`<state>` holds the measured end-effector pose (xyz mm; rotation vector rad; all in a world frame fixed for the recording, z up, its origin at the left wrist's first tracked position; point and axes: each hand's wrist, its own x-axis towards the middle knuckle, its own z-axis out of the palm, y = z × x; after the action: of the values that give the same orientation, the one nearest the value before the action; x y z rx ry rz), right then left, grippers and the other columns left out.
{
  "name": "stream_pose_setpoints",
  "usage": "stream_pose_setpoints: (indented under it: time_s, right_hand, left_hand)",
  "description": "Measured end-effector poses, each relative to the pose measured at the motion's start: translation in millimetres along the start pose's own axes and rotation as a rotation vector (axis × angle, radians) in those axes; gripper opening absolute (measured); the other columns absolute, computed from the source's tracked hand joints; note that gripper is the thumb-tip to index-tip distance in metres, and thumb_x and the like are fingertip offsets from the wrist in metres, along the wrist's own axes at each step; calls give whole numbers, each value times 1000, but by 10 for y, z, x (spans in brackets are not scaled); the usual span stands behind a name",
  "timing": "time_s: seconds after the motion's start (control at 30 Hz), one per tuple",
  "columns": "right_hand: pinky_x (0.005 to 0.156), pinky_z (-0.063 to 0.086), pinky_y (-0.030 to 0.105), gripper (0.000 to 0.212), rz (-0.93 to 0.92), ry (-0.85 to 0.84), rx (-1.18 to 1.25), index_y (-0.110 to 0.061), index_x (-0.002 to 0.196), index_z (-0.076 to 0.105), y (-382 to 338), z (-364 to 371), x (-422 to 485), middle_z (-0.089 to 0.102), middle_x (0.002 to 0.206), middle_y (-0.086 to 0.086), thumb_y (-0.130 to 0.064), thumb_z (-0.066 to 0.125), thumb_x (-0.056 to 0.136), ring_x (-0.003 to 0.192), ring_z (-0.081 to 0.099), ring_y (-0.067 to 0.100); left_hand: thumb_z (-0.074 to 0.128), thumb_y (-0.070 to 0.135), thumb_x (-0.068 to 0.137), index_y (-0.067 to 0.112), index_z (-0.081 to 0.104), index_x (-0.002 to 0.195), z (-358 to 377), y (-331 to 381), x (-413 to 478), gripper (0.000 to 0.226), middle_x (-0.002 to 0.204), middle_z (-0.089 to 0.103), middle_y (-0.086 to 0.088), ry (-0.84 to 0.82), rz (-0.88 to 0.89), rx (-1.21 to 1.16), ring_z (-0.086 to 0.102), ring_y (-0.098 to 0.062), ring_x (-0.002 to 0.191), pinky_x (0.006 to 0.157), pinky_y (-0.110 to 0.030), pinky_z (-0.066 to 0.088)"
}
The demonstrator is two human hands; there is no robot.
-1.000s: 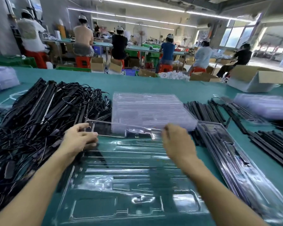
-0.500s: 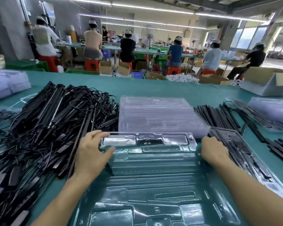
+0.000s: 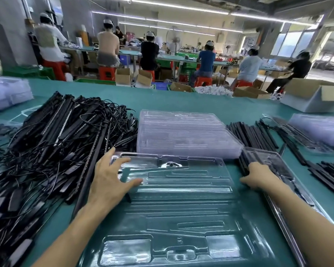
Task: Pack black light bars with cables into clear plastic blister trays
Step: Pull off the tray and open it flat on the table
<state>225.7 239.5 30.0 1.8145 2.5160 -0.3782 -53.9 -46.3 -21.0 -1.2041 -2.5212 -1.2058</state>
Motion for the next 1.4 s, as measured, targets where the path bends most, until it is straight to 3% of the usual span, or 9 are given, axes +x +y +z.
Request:
stream_pose_setpoints:
  time_s: [0.2,0.4,0.7,0.9,0.97,1.03,1.13,1.27,1.4]
  right_hand:
    - [51,29,25,27,-28,-122,334,-11,59,48,129,-27,-78,49,51,5,-20,57,84,46,38,18]
    - [37,22,13,24,58,-275,587,-11,72,51,254,-83,-451,45,49,1,-19,45,94,32,33,12]
    - [34,29,18,21,-67,9,712,6,73,54,533,-297,-1506,58,50,12,-6,54,90,34,45,21]
    - [33,25,17,16,-189,-180,978,5,88,59,21,-7,-1659,60,57,11,-5,49,96,34,44,20]
    - [34,25,18,18,-217,-274,1038,3,94,59,-227,130,-1597,64,62,9,-8,46,99,36,47,18]
    - [36,28,19,20,-257,-346,1072,0,99,58,-487,236,-1534,68,68,5,-14,44,102,41,51,16]
    - [40,31,18,19,-369,-403,1075,-7,100,58,-866,324,-1481,71,73,1,-20,45,102,48,56,13]
    - [45,38,21,23,-521,-395,916,-14,99,65,-1047,394,-1405,73,85,4,-28,47,101,59,65,14]
    - [49,44,28,33,-353,-67,1075,-21,117,59,-710,299,-1191,70,95,1,-45,49,97,64,66,11]
  left_hand:
    - [78,63,62,27,67,119,12,3,6,68,155,36,-2,-52,18,10,34,-22,140,108,-46,37]
    - [53,91,49,37,64,122,6,26,0,91,157,33,7,-172,65,119,27,-16,145,115,-47,32]
    - [58,88,53,35,68,117,187,197,-3,84,153,42,5,-164,95,127,35,-17,141,115,-47,32]
    - [59,81,69,38,63,125,403,463,-14,70,153,39,10,-221,80,246,30,-12,143,122,-47,12]
    - [58,72,79,35,68,118,428,547,-21,55,144,51,10,-149,147,238,41,-12,135,120,-45,16]
    - [53,68,87,38,74,100,397,683,5,39,113,70,17,-148,159,74,61,-11,108,102,-38,43]
    - [48,63,91,38,66,67,366,968,47,39,67,67,17,-368,-11,-384,63,-11,69,71,-33,49]
    - [57,23,99,14,65,89,345,1110,72,16,64,69,3,-383,-187,-753,65,-19,63,61,-31,52]
    - [56,34,99,30,71,103,166,855,30,16,57,58,16,-293,71,-521,48,0,51,54,-19,42]
